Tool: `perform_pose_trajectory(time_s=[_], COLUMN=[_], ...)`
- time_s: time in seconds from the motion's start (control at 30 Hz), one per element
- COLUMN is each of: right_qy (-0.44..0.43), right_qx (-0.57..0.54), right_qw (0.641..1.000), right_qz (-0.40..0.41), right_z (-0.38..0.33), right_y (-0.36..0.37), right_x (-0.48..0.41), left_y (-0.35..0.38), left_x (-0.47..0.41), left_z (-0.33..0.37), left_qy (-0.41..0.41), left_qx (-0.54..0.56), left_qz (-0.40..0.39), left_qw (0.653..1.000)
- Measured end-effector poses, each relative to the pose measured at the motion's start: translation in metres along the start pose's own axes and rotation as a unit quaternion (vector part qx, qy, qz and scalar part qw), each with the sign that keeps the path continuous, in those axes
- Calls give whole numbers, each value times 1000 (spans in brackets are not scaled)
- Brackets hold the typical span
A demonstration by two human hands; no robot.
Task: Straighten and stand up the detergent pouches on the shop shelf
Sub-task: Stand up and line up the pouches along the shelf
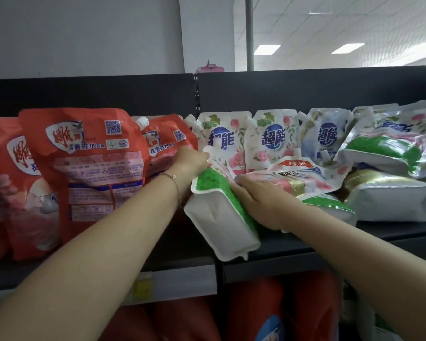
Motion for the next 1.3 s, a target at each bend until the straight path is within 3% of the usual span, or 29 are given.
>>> perform_pose_trajectory(time_s=[0.1,0.23,0.3,0.33,0.43,0.5,0.63,0.8,0.97,1.07,1.23,1.3], right_qy=[36,105,128,143,191,182,148,113,53,16,3,0], right_qx=[-49,-81,-160,-246,-505,-550,-518,-434,-304,-158,-67,-30], right_qw=[998,990,974,950,822,799,838,891,947,986,998,999], right_qz=[-7,-43,-100,-127,-181,-161,-86,-74,-93,-46,11,34], right_z=[0,-8,-18,-25,-40,-47,-56,-61,-63,-60,-49,-42], right_y=[13,28,41,48,68,72,81,89,72,53,27,18], right_x=[-6,-16,-20,-20,-22,-26,-44,-51,-47,-45,-36,-29], left_y=[-24,-50,-63,-68,-82,-91,-113,-126,-124,-114,-68,-48], left_x=[5,30,40,45,53,57,60,79,101,102,109,112], left_z=[23,42,40,33,3,-14,-34,-55,-45,-39,-27,-24], left_qy=[77,237,293,312,348,345,321,314,394,430,517,538], left_qx=[-9,-69,-86,-100,-155,-195,-258,-231,-196,-230,-335,-339], left_qz=[34,72,90,100,136,173,238,285,343,318,245,203], left_qw=[996,966,948,940,915,902,879,876,830,813,749,744])
Point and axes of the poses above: each hand's wrist, its own x-axis away from the middle knuckle, its own y-axis out of the palm, z = x × y, the point moved 5 cm from there along -x, towards the middle knuckle, and after that the axes turned 1 degree about z, right-handed, at the moved point
